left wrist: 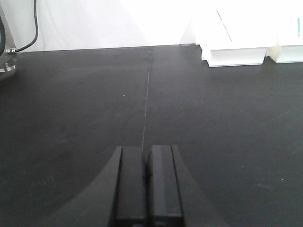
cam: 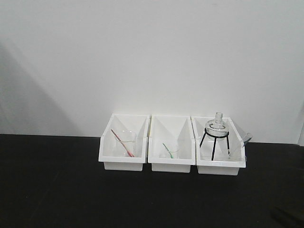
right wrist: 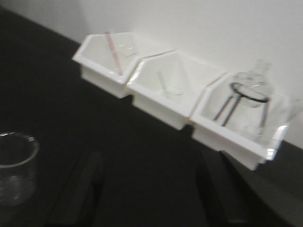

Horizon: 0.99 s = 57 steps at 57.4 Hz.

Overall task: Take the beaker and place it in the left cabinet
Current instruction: 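Reach the right gripper into the bin and grasp the clear glass beaker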

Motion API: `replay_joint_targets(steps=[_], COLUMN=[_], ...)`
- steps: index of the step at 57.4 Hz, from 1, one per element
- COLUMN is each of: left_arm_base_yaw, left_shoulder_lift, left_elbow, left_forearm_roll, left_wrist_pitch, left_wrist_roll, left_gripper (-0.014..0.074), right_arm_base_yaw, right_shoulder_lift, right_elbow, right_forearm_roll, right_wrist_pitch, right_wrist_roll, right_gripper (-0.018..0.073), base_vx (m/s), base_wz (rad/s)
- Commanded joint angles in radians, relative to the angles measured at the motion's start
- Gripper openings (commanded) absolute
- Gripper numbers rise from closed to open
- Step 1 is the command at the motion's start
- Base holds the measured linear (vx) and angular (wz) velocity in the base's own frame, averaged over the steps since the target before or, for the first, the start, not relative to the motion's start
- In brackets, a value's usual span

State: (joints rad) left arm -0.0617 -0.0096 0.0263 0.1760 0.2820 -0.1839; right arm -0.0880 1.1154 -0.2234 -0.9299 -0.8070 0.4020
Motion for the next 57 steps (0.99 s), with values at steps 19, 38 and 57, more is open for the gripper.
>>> replay_joint_targets(steps=[19,38,57], left_arm_base_yaw=[-0.001,-0.001,-0.001], left_shoulder_lift=[-0.017,-0.017,-0.017], left_elbow=[-0.009,-0.009,-0.009], left_forearm_roll=[-0.002,-0.002,-0.002], left_wrist_pitch=[-0.083,-0.083,-0.083], left_wrist_roll=[-0.003,-0.003,-0.003], left_gripper=[0.0004,0.0004,0.0004], right_arm_base_yaw=[0.038,0.296,0.437], right_shoulder_lift=[0.265,0.435,0.649], right_elbow=[-0.033,-0.072,-0.174], right_forearm_roll=[-0.078,0.144,0.272], right_wrist_pitch=[-0.313,-0.283,-0.312], right_wrist_roll=[-0.008,-0.137,-0.184], right_gripper=[0.0617,0.0614,0.0604], base_vx=[0.0,0.0,0.0], base_wz=[0.0,0.0,0.0])
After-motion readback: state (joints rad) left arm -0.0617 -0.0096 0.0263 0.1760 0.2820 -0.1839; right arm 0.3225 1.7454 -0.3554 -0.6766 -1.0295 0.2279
